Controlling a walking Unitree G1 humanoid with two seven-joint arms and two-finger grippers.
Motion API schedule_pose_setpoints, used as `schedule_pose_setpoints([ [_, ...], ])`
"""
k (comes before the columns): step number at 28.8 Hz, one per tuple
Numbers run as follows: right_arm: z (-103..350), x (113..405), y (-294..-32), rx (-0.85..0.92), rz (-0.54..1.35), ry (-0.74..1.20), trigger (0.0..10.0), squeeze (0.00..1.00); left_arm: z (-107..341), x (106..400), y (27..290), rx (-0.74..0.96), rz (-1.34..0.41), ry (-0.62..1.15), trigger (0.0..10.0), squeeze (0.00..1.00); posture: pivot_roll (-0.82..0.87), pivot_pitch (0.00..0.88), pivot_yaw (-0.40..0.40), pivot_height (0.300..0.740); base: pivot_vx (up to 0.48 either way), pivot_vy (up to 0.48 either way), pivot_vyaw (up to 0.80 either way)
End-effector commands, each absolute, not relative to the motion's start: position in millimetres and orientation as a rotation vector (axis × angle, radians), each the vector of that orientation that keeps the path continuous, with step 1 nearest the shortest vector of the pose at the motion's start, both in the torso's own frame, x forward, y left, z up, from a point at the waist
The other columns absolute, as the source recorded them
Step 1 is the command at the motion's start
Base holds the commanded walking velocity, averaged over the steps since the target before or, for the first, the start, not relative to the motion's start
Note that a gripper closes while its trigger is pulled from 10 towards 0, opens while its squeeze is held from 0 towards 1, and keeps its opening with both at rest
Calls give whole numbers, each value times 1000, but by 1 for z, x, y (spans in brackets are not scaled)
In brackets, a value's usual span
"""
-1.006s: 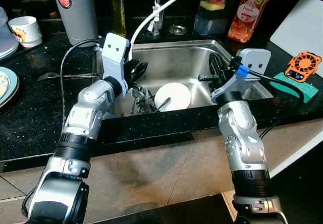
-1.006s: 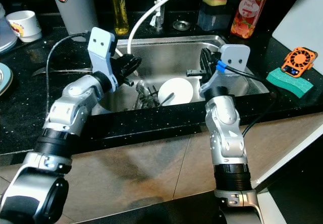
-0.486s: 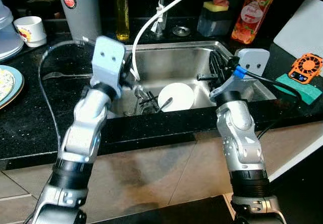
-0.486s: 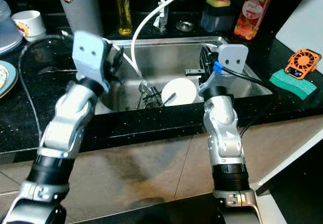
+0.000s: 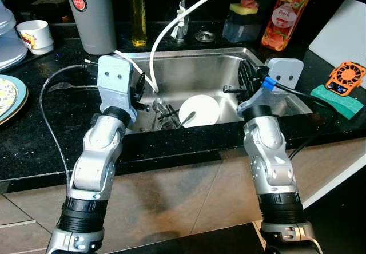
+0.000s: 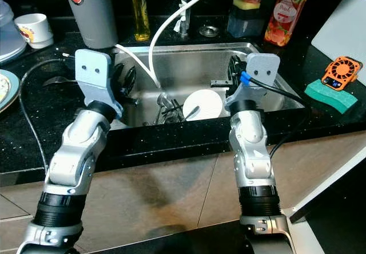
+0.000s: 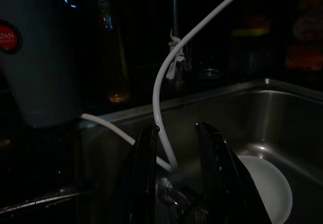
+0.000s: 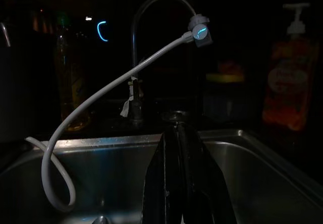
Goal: Kitchen organization
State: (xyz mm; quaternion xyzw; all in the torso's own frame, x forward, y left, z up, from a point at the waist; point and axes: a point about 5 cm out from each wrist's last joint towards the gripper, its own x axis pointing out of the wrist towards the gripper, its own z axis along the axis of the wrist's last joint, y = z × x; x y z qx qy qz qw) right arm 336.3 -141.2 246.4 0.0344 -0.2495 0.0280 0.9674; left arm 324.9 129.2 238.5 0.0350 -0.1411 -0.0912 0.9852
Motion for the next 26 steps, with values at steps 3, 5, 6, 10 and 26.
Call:
schedule_pose_setpoints([
  [3,240,335,-148,63,14,-492,10000,0,237,324,127,57,-194,-275,10000,0,140,0,1,740,0,0,0],
  [5,237,335,-150,66,-14,-487,10000,0,237,325,127,56,-203,-274,10000,0,129,0,8,740,0,0,0],
  [6,236,334,-151,63,-24,-485,10000,0,237,325,128,60,-204,-272,10000,0,125,0,9,740,0,0,0],
  [10,232,334,-154,44,-39,-477,10000,0,234,327,128,63,-194,-268,10000,0,130,0,5,740,0,0,0],
  [26,221,330,-152,15,-62,-452,10000,0,217,326,135,77,-147,-241,10000,0,119,0,-21,740,0,0,0],
])
